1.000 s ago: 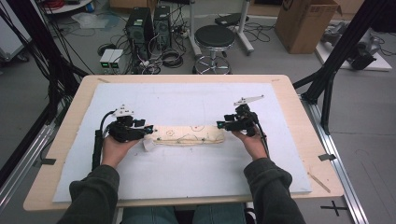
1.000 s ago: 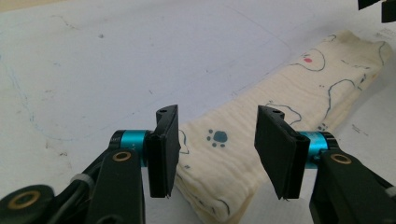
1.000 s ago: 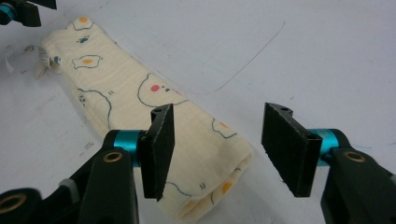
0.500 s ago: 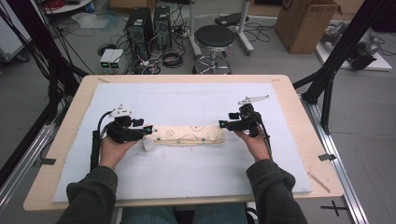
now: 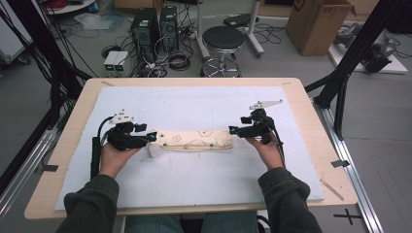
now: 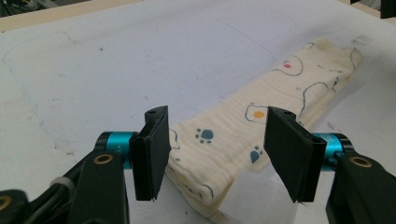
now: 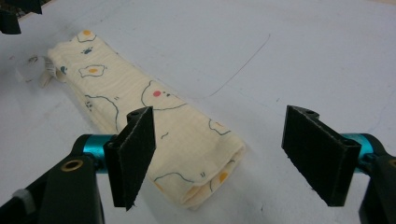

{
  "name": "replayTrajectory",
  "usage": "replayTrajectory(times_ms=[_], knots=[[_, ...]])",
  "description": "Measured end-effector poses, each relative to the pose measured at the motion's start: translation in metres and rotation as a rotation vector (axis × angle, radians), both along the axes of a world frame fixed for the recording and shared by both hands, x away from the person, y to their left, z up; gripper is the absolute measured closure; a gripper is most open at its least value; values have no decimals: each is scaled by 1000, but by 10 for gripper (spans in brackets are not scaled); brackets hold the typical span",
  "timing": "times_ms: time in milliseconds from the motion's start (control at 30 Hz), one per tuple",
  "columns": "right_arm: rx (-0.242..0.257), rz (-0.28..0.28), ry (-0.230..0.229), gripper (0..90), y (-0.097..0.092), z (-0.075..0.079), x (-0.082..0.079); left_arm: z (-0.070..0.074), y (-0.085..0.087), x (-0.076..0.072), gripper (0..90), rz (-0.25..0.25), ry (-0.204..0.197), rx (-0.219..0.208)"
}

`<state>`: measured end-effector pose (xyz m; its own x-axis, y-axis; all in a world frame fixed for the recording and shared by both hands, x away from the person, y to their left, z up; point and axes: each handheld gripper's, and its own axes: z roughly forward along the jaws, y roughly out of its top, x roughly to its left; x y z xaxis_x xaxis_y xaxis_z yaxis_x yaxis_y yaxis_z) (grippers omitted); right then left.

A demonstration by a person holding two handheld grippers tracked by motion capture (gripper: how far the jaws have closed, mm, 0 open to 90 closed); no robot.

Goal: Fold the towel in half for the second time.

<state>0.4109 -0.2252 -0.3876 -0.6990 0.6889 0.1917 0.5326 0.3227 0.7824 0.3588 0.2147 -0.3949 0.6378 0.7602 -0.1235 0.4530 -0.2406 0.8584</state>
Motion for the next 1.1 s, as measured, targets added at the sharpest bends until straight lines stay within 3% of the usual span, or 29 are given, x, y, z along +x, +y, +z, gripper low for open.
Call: replayTrajectory(times_ms=[600,1100], knots=[[1,-8,-33,126,-4,9,-13,10,7,-16,316,2,-37,4],[0,4,-72,123,-9,13,-27,13,16,-29,276,5,-55,9]])
